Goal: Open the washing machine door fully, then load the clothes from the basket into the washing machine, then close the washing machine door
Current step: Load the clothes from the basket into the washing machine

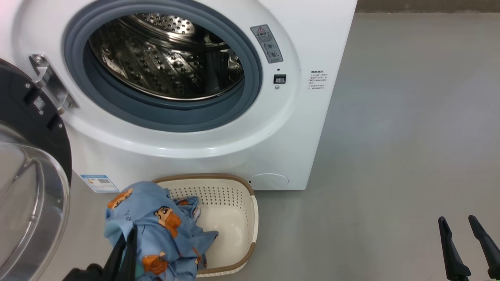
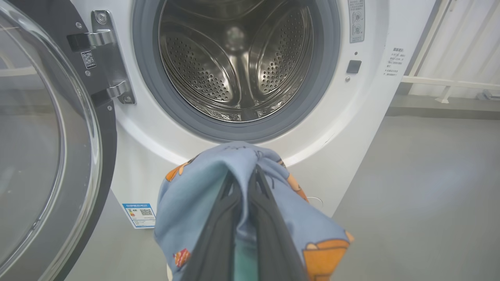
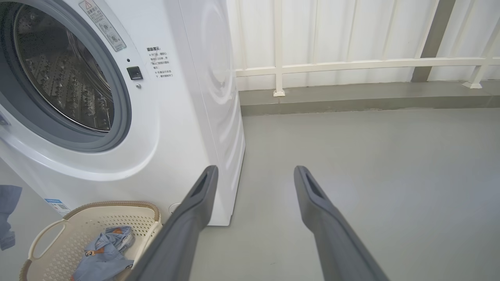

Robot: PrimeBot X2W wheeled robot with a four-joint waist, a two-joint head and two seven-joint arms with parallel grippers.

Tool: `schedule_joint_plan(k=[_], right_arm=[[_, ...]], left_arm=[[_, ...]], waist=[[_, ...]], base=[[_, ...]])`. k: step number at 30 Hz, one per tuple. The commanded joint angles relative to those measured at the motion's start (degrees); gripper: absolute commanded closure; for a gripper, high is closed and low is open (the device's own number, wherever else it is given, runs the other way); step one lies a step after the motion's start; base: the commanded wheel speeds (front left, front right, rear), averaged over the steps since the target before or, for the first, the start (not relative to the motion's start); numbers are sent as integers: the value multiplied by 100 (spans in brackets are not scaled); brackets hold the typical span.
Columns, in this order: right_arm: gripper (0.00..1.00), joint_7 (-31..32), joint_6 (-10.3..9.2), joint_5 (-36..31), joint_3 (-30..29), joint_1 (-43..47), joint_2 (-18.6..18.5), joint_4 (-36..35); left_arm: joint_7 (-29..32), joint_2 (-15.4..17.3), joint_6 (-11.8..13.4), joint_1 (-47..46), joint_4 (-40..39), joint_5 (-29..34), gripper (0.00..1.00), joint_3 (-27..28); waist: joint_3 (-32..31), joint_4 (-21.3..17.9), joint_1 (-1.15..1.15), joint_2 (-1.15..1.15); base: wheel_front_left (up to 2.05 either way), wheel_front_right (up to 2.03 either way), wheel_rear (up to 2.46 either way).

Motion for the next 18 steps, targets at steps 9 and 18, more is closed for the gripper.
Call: schedule_joint_plan(k=[9,18], right_arm=[[0,-26,9,23,246,-228,-88,-191],[0,-26,9,113,403,-735,-89,-221]], left_arm=[[-60,14,10,-1351,73,-126,100,146],[-60,58,15,-3120,632,79,100,250]], waist=[[519,-70,0,0],[1280,-322,0,0]], base=[[0,0,0],[0,0,0]])
